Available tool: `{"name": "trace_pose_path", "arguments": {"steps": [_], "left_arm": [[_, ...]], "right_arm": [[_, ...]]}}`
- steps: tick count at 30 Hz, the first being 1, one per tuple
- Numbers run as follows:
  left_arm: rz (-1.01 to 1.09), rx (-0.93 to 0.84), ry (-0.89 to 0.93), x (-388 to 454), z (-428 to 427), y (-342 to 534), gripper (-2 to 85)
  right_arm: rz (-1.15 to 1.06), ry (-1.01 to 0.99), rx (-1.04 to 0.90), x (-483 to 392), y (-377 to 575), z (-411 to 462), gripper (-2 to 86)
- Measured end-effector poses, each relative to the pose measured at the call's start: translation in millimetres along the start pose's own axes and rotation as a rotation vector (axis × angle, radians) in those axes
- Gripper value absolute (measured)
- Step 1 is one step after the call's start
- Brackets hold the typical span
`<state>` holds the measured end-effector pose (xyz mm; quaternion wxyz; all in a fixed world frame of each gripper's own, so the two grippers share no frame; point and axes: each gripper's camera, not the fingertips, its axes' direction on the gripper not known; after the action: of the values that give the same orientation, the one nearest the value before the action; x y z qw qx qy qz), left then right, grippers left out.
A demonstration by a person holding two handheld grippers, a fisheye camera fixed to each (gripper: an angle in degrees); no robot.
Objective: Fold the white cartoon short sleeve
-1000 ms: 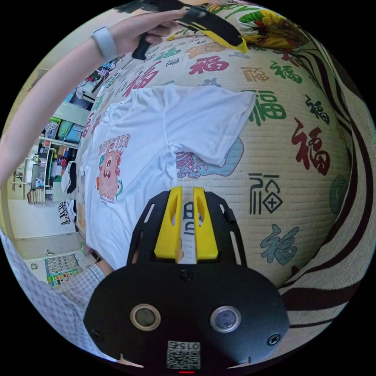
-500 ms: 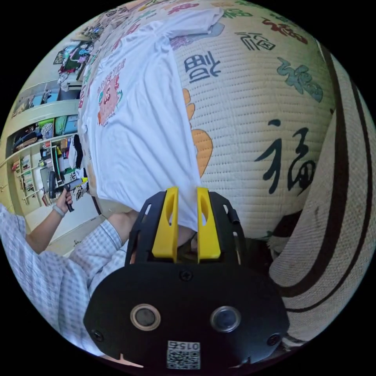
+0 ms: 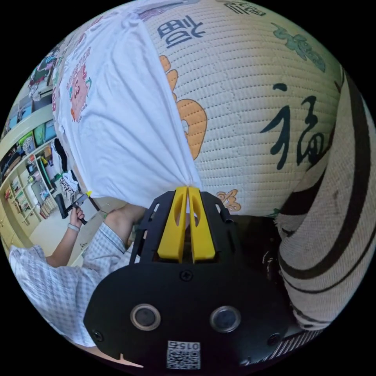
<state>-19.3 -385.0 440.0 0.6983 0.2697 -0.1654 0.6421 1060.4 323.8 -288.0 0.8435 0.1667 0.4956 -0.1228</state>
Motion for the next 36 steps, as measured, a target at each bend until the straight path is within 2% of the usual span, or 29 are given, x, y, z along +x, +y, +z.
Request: {"name": "trace_pose_path", "arguments": {"steps": [5,8,10,13,16,18,21,24,26,27,29,32,36], "left_arm": [[0.058,0.014,-0.002,-14.5,-35.4,29.0,-0.6],[0.102,-0.002,-0.029,-20.3,-42.2,38.0,-0.6],[0.104,-0.023,-0.047,-25.6,-39.1,39.7,-0.7],[0.077,-0.071,-0.167,-32.0,-29.9,48.8,-0.8],[0.071,-0.102,-0.143,-36.9,-33.2,69.3,-0.9],[0.061,-0.088,-0.15,-37.7,-44.7,82.7,-0.9],[0.093,-0.026,-0.173,-23.0,-73.5,95.1,-0.9],[0.198,0.1,-0.256,22.4,-109.7,92.2,-0.9],[0.286,0.297,-0.352,80.7,-144.1,86.5,-0.9],[0.314,0.362,-0.371,98.4,-153.2,85.8,-0.8],[0.411,0.641,-0.412,173.1,-181.4,84.2,-0.8],[0.481,0.924,-0.33,258.4,-193.8,70.3,-0.8],[0.578,1.162,-0.202,352.8,-182.4,34.0,-0.8]], "right_arm": [[-0.081,0.242,-0.049,-43.6,8.0,20.3,-0.6],[-0.079,0.322,-0.086,-60.1,7.0,41.0,-0.5],[-0.042,0.335,-0.091,-64.9,4.5,54.9,-0.4],[0.055,0.322,-0.078,-69.0,1.4,78.7,-0.4],[0.103,0.361,-0.082,-76.0,9.3,98.5,-0.3],[0.134,0.404,-0.079,-78.9,20.9,107.0,-0.4],[0.198,0.411,0.037,-83.3,47.5,107.1,-0.8],[0.212,0.474,0.327,-108.0,77.0,88.6,-0.9],[0.201,0.561,0.535,-139.4,92.2,72.3,-1.0],[0.2,0.575,0.572,-146.8,93.7,68.1,-1.0],[0.209,0.648,0.755,-173.0,98.8,49.7,-1.0],[0.134,0.634,0.984,-189.8,101.9,27.1,-0.9],[0.039,0.556,1.146,-182.9,96.7,3.6,-0.8]]}}
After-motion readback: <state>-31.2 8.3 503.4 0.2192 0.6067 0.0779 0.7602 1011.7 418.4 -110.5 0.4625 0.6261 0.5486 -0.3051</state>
